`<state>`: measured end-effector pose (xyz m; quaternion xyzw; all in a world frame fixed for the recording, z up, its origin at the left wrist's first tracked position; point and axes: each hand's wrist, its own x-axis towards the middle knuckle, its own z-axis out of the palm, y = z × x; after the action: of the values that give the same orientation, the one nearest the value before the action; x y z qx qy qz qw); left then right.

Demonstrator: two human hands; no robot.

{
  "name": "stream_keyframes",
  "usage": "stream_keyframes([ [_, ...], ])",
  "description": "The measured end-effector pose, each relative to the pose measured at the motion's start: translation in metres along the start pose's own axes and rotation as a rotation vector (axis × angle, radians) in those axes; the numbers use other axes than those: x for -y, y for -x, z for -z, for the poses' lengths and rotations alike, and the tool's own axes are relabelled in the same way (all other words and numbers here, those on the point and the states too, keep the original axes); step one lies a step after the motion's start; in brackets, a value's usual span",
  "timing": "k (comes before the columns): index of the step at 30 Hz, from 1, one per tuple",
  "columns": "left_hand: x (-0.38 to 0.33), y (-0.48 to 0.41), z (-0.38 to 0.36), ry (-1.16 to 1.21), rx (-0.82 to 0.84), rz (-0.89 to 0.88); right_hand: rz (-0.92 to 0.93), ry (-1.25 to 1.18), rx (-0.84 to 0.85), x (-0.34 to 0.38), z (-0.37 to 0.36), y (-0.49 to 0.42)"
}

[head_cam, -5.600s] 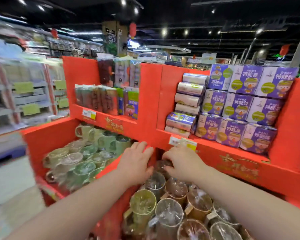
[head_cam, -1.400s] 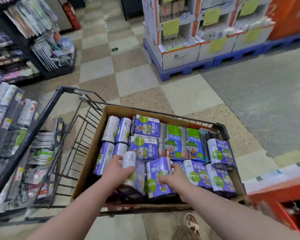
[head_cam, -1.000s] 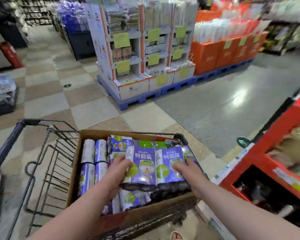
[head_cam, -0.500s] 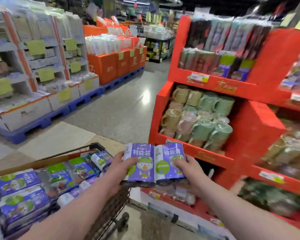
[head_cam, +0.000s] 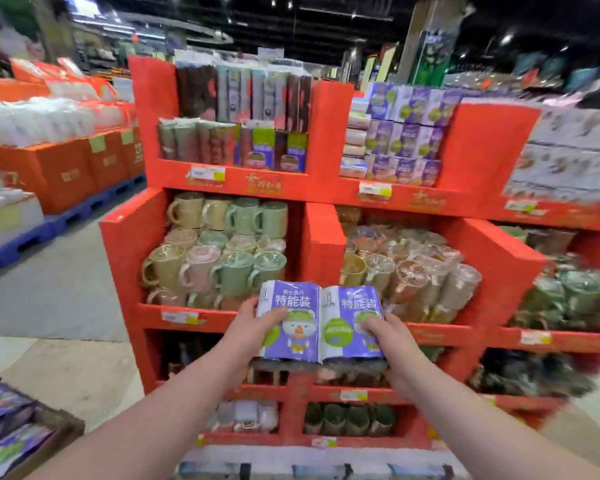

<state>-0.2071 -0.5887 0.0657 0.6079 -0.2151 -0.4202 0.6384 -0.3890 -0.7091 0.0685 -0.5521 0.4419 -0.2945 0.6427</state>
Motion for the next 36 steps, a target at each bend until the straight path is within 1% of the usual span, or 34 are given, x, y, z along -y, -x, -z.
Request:
stream_keyframes([
  [3, -0.002, -0.017, -0.062, -0.006, 0.054, -0.028, 0.03, -0.031, -0.06, 0.017, 0.061, -0.014],
  [7, -0.009, -0.029, -0.126, -0.032, 0.124, -0.057, 0.088, -0.052, -0.101, 0.04, 0.117, -0.027],
  [14, -0.033, -0.067, -0.198, -0.122, 0.182, -0.103, 0.123, -0.096, -0.154, 0.067, 0.178, -0.053],
  [19, -0.045, -0.11, -0.251, -0.139, 0.285, -0.109, 0.176, -0.116, -0.239, 0.079, 0.22, -0.084],
  [23, -0.059, -0.155, -0.29, -0.166, 0.361, -0.14, 0.192, -0.082, -0.304, 0.098, 0.251, -0.122],
  [27, -0.085, -0.214, -0.314, -0.071, 0.433, -0.116, 0.222, -0.08, -0.324, 0.135, 0.259, -0.172],
  [36, -0.145, -0.325, -0.317, -0.038, 0.458, -0.258, 0.329, -0.016, -0.341, 0.207, 0.238, -0.287],
])
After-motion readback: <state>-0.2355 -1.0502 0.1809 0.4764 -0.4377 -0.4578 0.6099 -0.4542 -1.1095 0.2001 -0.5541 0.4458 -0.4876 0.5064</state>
